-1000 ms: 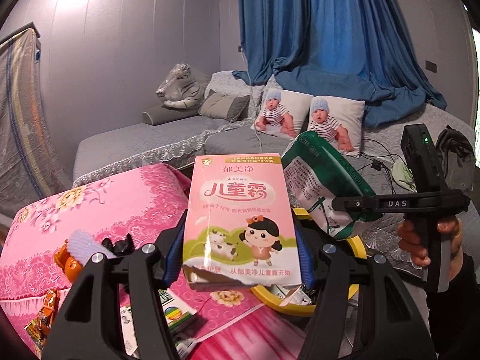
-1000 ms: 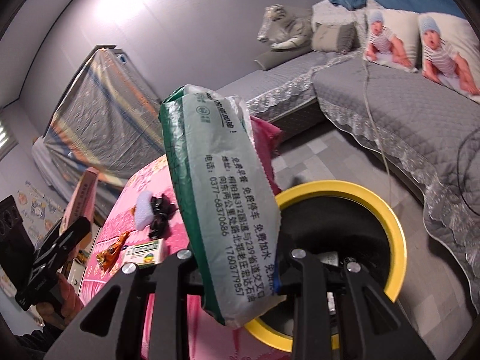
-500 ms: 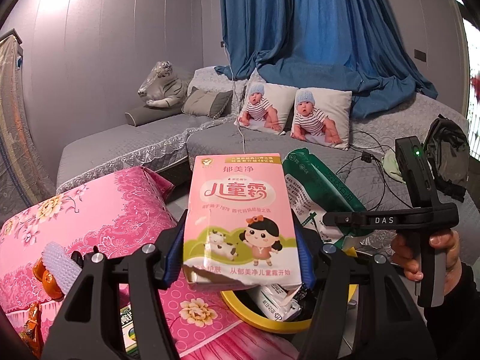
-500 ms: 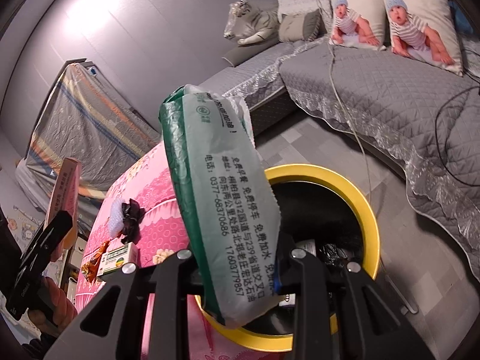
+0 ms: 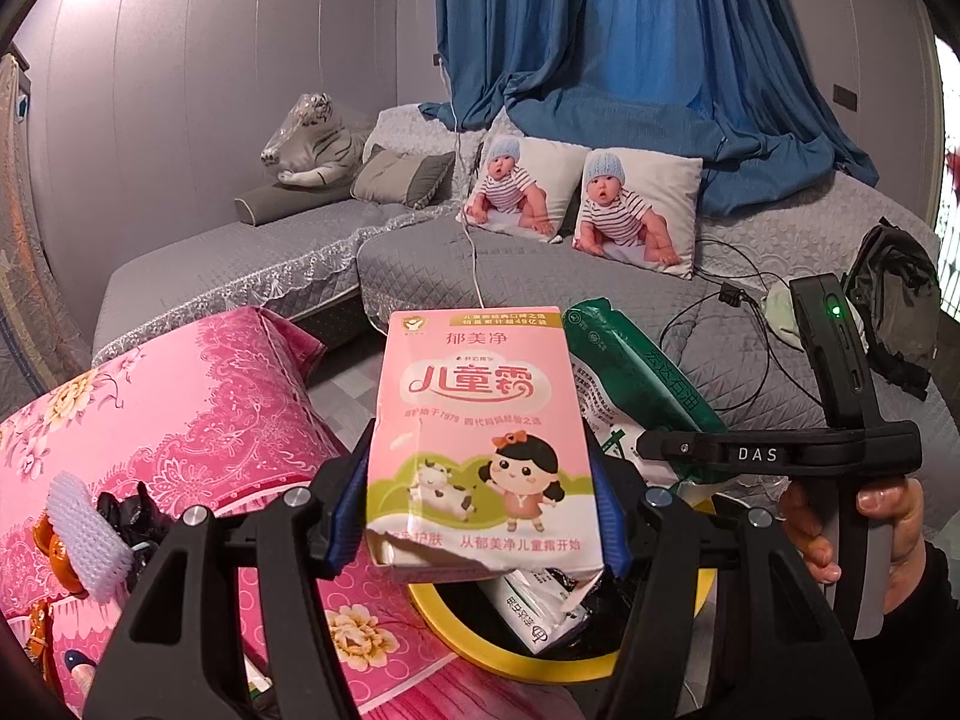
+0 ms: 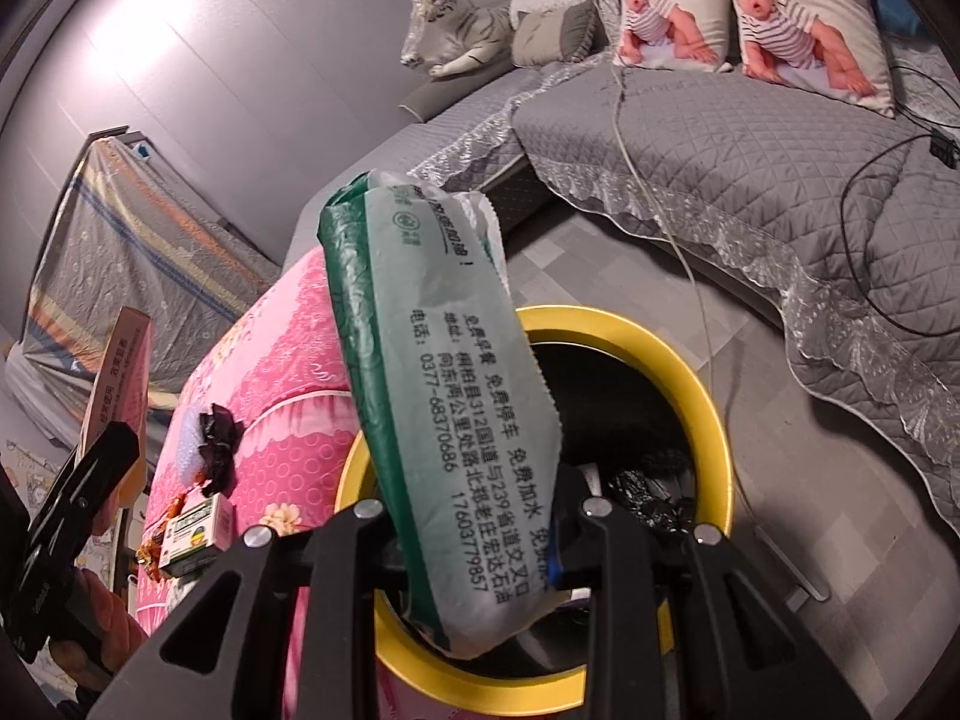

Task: Collect trash
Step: 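Open both grippers to drop the cream box and packet into the bin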

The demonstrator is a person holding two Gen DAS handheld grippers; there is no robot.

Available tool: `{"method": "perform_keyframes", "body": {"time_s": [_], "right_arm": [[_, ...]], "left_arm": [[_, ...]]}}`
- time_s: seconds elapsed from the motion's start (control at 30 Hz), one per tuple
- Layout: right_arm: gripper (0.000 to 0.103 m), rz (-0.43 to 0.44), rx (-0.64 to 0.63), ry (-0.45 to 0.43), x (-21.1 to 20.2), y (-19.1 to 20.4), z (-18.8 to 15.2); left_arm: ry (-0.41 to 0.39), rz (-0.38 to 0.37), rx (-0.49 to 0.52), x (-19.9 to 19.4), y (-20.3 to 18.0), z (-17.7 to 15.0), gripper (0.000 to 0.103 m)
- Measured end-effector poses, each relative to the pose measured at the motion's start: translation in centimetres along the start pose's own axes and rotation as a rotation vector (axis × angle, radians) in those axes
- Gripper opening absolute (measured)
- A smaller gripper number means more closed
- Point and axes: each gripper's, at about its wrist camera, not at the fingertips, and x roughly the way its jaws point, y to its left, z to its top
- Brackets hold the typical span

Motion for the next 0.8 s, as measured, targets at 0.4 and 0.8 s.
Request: {"method": "perform_keyframes", "body": {"time_s": [0.4, 0.8], "right_arm": [[0.029, -0.03, 0.03, 0.05, 1.2, -0.6, 0.2], [0.059, 0.015, 0.088, 0.056, 0.7, -1.1, 0.2]], "left_arm": [[0.072, -0.02, -0.066, 4.3, 0.9, -0.3, 0.069], [0.069, 0.006, -0.214, 3.5, 4.9, -1.9, 0.094]]}}
